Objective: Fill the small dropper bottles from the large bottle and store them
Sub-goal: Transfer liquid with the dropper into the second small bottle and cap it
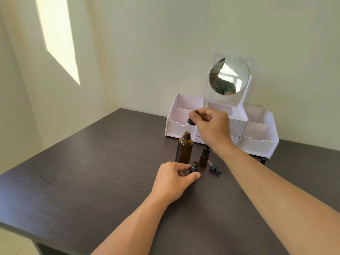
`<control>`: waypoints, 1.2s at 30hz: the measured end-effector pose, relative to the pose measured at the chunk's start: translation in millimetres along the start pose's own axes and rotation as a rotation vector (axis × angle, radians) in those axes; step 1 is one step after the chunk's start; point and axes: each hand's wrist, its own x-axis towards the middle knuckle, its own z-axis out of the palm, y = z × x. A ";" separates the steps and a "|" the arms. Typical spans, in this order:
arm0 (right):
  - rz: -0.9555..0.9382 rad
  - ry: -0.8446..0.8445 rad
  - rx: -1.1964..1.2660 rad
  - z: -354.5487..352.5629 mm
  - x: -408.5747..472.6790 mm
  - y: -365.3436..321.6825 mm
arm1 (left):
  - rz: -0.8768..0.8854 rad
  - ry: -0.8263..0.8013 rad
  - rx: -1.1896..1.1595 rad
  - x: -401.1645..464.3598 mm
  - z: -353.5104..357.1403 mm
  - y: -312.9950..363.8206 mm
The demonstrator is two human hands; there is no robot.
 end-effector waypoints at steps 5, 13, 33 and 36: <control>-0.064 0.070 0.078 -18.1 12.6 -25.9 | -0.002 0.005 -0.009 -0.5 0.7 -1.6; -0.092 0.003 0.049 -45.4 2.9 -48.8 | -0.010 -0.001 -0.007 0.3 0.6 -1.2; -0.045 -0.097 -0.070 -40.6 -40.0 -20.7 | 0.006 0.012 0.017 -1.3 -1.0 3.0; -0.065 -0.095 -0.094 -39.8 -40.5 -19.4 | 0.003 0.009 0.015 -1.0 -0.6 2.4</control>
